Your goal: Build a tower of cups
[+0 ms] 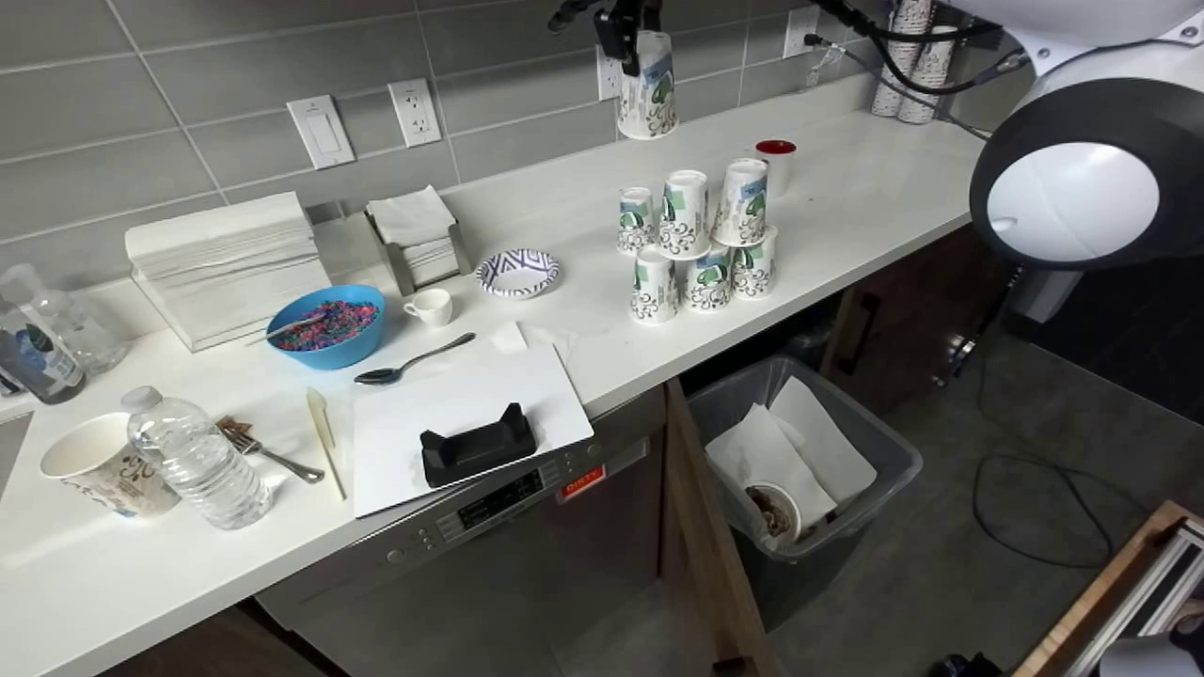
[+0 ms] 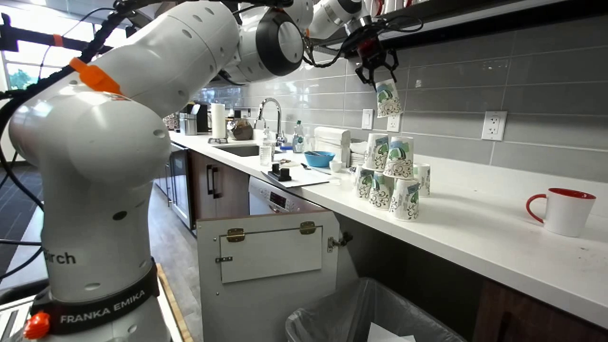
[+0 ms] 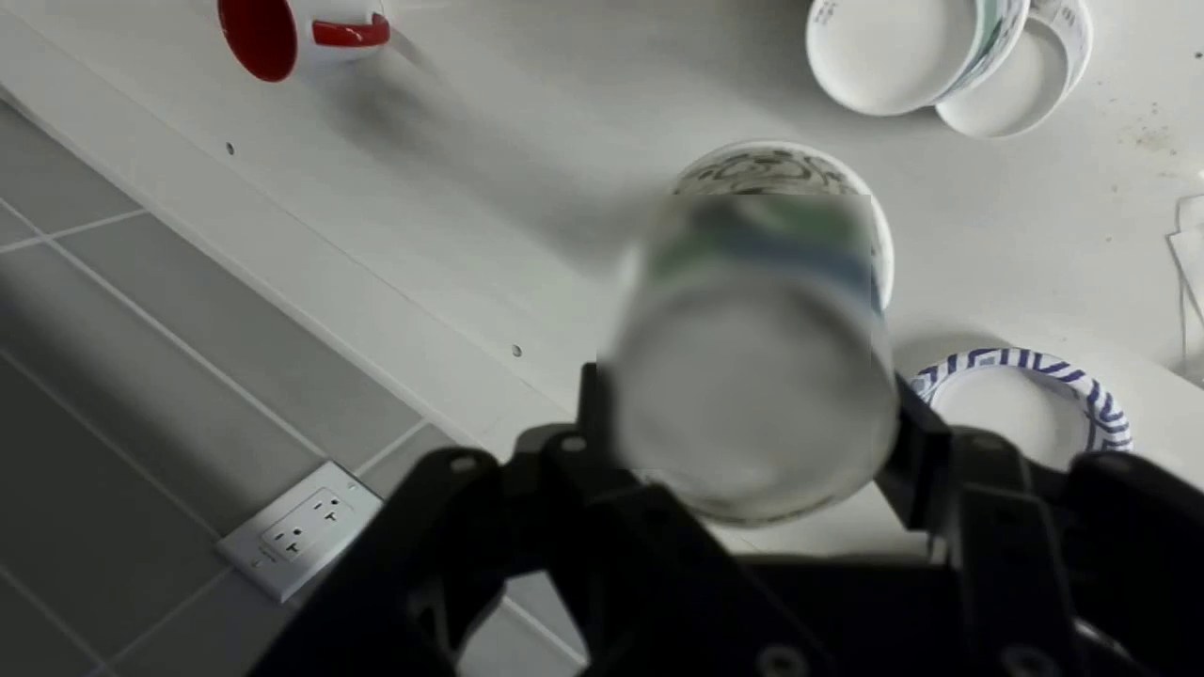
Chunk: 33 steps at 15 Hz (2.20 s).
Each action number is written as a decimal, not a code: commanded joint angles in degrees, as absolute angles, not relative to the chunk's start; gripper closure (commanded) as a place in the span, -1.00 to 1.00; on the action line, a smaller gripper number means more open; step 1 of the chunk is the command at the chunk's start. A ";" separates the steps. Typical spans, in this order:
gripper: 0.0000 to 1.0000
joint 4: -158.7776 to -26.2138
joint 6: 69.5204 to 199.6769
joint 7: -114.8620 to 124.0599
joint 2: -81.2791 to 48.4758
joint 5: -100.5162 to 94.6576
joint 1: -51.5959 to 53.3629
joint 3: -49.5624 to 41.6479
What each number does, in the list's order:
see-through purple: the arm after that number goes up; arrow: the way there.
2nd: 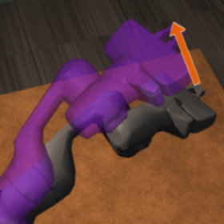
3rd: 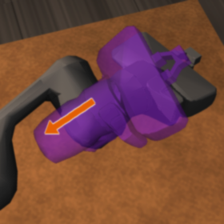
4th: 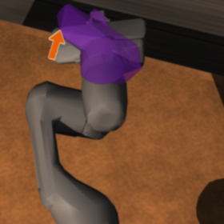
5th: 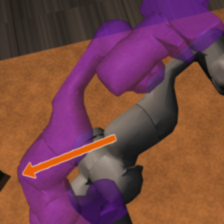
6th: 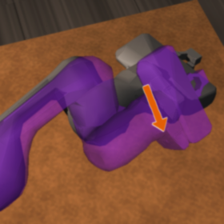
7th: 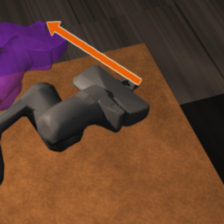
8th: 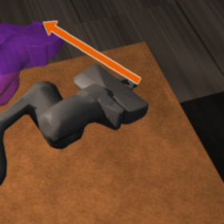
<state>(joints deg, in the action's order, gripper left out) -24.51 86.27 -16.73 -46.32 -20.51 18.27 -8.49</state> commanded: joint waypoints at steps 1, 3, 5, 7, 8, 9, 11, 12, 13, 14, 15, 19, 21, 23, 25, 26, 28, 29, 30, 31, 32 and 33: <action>0.20 -26.29 82.49 -15.34 -44.24 -21.43 17.80 -8.99; 0.20 -26.22 81.20 -14.78 -43.74 -20.88 17.04 -8.71; 0.20 -26.28 80.58 -14.19 -43.70 -20.11 16.17 -8.20; 0.20 -26.49 80.10 -13.87 -43.66 -19.03 15.10 -7.54; 0.20 -26.59 79.67 -13.78 -43.64 -18.63 14.64 -7.24; 0.20 -26.63 79.51 -13.64 -43.66 -18.19 14.17 -6.91; 0.20 -26.77 78.96 -13.38 -43.55 -17.27 13.26 -6.23; 0.20 -26.85 78.79 -13.19 -43.47 -16.74 12.76 -5.95; 0.20 -26.99 78.52 -12.94 -43.35 -16.48 12.50 -5.81; 0.20 -27.22 78.19 -12.72 -43.23 -16.23 12.25 -5.71; 0.20 -27.34 77.88 -12.34 -43.15 -15.95 12.01 -5.58; 0.20 -27.35 76.13 -11.31 -43.21 -15.37 11.86 -5.23; 0.20 -27.41 75.59 -10.95 -43.36 -15.27 11.82 -5.10; 0.20 -27.49 75.25 -10.56 -43.37 -15.16 11.69 -4.97; 0.20 -26.56 74.80 -10.28 -43.86 -15.00 11.45 -4.89; 0.20 -26.61 74.57 -10.19 -43.78 -14.62 11.18 -4.68; 0.20 -26.49 74.61 -9.85 -43.83 -14.16 10.82 -4.60; 0.20 -26.45 74.77 -9.67 -43.88 -13.84 10.53 -4.53; 0.20 -26.36 74.90 -9.27 -43.91 -13.66 10.37 -4.57; 0.20 -26.27 75.11 -8.91 -43.95 -13.36 10.12 -4.52; 0.20 -26.30 75.19 -8.70 -43.98 -13.04 9.84 -4.46; 0.20 -26.32 75.30 -8.48 -44.02 -12.83 9.63 -4.41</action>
